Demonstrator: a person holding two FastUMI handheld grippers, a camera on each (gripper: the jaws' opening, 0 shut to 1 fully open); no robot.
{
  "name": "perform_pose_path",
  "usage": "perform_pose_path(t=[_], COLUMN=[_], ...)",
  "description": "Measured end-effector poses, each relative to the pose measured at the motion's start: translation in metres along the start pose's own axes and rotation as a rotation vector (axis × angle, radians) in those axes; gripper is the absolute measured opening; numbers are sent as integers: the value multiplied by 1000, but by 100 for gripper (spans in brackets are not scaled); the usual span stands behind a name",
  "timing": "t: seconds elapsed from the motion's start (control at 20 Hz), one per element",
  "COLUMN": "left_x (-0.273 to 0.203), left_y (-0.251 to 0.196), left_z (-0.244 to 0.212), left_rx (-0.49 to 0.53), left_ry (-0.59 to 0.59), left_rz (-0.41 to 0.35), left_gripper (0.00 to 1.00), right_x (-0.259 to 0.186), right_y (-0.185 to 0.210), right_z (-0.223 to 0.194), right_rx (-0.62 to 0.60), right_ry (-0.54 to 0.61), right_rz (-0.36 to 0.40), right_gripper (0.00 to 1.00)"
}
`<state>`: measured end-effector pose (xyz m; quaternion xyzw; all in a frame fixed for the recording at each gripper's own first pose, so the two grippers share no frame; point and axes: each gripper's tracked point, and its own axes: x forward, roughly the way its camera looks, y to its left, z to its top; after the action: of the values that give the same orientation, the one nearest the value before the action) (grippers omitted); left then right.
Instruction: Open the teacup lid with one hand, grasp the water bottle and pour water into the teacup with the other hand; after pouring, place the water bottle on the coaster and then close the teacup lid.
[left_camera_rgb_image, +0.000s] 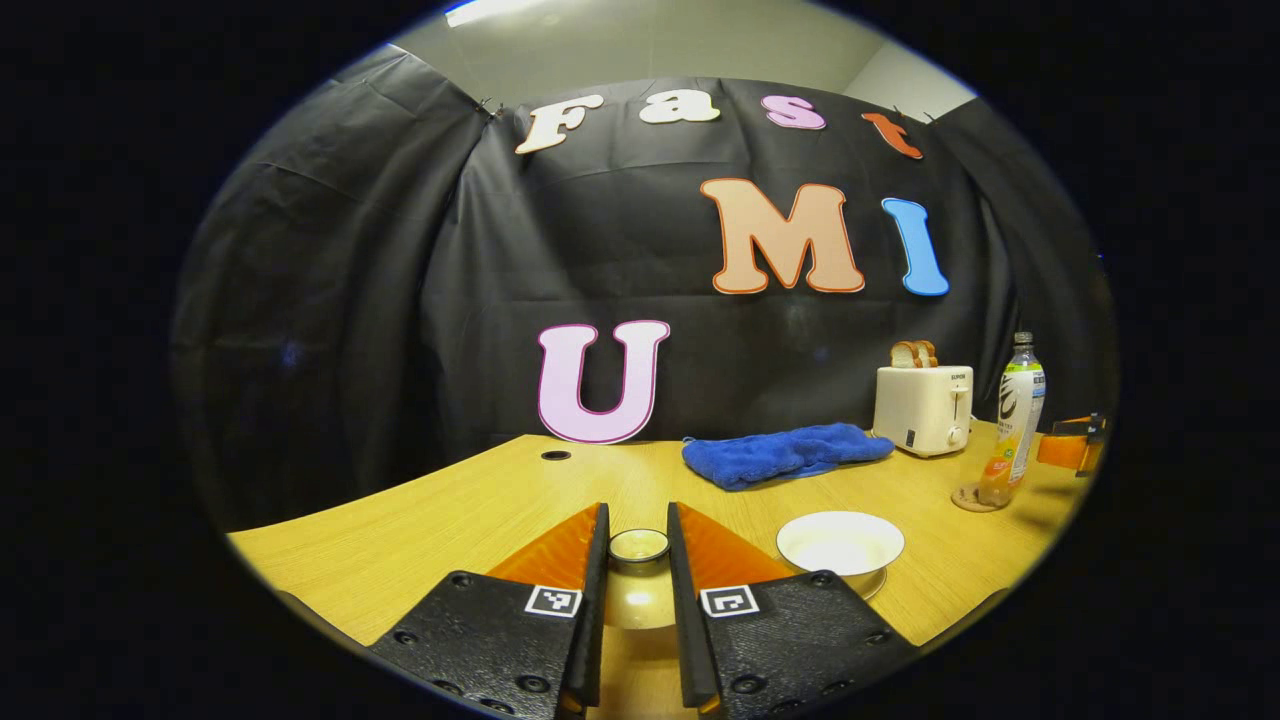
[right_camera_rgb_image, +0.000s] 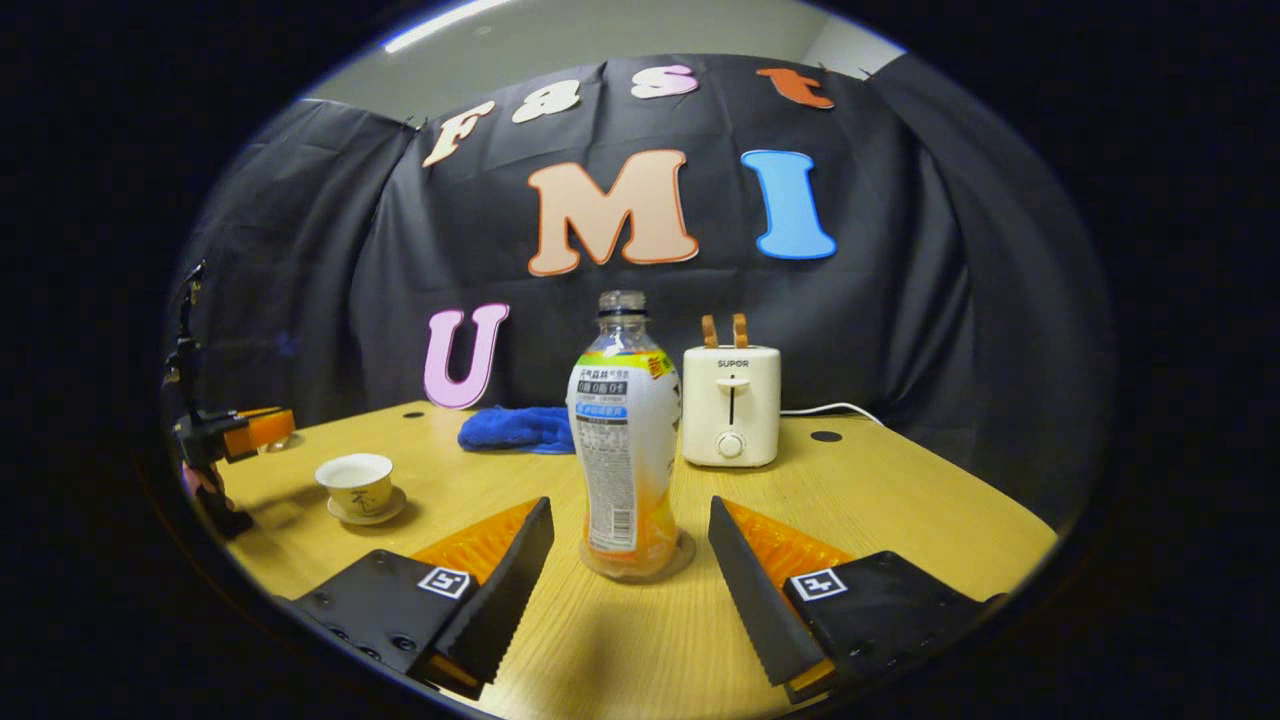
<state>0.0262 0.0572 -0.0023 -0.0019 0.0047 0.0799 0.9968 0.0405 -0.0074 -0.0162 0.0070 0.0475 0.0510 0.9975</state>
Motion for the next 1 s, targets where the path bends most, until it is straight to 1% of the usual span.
perform_pose_path(t=[0.05, 0.15, 0.25, 0.3, 0.65, 0.75, 0.8, 0.85, 0.95, 1.0], left_x=[1, 4, 7, 9, 18, 21, 22, 24, 25, 25], left_y=[-3, -13, -21, -27, -83, -98, -103, -107, -116, -121], left_z=[0, 0, 0, 0, 1, 1, 0, 0, -1, -3], left_rx=[-2, -2, -2, -3, -6, -7, -4, -4, 4, 13], left_ry=[0, -1, 0, -1, -3, -3, 2, 3, 10, 17], left_rz=[-7, -33, -57, -72, -244, -287, -302, -312, -342, -359], left_gripper=[29, 29, 29, 29, 28, 29, 28, 29, 29, 29], right_x=[-2, -6, -11, -12, -21, -23, -24, -24, -24, -25], right_y=[0, -3, -7, -9, -25, -24, -23, -24, -24, -24], right_z=[2, 6, 8, 11, 12, 11, 11, 11, 11, 11], right_rx=[-12, -31, -4, -15, -11, -11, -11, -11, -11, -12], right_ry=[-21, -51, -71, -84, -90, -87, -88, -88, -87, -88], right_rz=[-12, -37, -61, -77, -170, -169, -170, -173, -168, -167], right_gripper=[99, 98, 98, 99, 98, 98, 100, 98, 100, 98])
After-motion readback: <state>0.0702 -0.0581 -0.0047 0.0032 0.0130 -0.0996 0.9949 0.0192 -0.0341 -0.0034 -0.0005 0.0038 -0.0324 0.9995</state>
